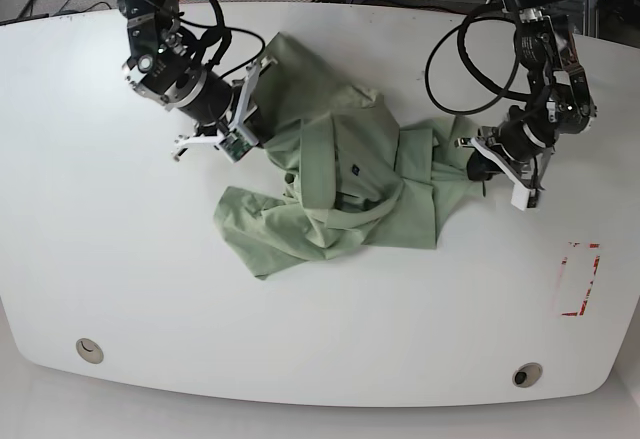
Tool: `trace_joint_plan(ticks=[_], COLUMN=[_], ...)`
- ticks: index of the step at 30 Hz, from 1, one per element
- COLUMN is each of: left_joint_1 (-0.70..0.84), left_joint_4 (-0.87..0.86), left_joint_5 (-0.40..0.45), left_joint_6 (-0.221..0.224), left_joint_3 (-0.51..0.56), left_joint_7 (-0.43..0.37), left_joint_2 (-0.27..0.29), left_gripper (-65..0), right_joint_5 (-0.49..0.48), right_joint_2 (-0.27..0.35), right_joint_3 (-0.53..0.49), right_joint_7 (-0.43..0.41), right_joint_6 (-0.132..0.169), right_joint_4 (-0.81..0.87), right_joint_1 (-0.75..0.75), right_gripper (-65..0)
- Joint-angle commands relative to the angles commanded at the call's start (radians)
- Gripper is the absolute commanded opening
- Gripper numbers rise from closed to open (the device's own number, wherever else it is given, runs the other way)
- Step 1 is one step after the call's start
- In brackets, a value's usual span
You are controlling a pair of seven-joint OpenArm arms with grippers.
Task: Layout the t-shirt on the table in an organized manner, then fold the t-shirt properly
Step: 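Lift and stretch the shirt between both grippers, pulling them apart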
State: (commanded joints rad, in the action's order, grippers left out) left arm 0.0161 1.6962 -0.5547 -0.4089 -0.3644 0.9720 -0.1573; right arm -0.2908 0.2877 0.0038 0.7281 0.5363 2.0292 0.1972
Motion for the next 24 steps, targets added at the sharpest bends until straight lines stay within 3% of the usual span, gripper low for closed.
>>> trace_joint_plan(ticks=[3,9,14,18,24], left_joint_1=[-0.049,-0.112,-0.175,-0.226,-0.338], left_joint_4=[0.023,0.054,0.063,0.068,0.060], left_joint_5=[-0.052,-0.163,-0.244,-0.261,-0.256], left_joint_6=[-0.012,-0.012,-0.012,-0.011,-0.011], left_joint_3=[-0.048,-0.121,-0.160,-0.176,-0.212], left_joint_7=[0.051,0.077,0.084,0.086,0.167], left_joint_2=[-0.048,-0.129,-0.204,-0.229,-0.256], left_gripper=[-65.0,-65.0,-65.0,-65.0,-65.0], right_joint_5=[-0.107,-0.189,-0.213,-0.219,-0.219], right_joint_2=[0.003,0.020,0.040,0.072,0.117], right_joint_3=[0.097,0.210,0.244,0.255,0.259], right_joint_7=[0.003,0.055,0.078,0.080,0.080], right_joint_6=[0.000,0.000,0.000,0.000,0.000], right_joint_4=[-0.005,-0.029,-0.066,-0.106,-0.173], right_joint_1=[-0.061,-0.157,-0.245,-0.307,-0.419], right_gripper=[-65.0,-65.0,-65.0,-65.0,-65.0])
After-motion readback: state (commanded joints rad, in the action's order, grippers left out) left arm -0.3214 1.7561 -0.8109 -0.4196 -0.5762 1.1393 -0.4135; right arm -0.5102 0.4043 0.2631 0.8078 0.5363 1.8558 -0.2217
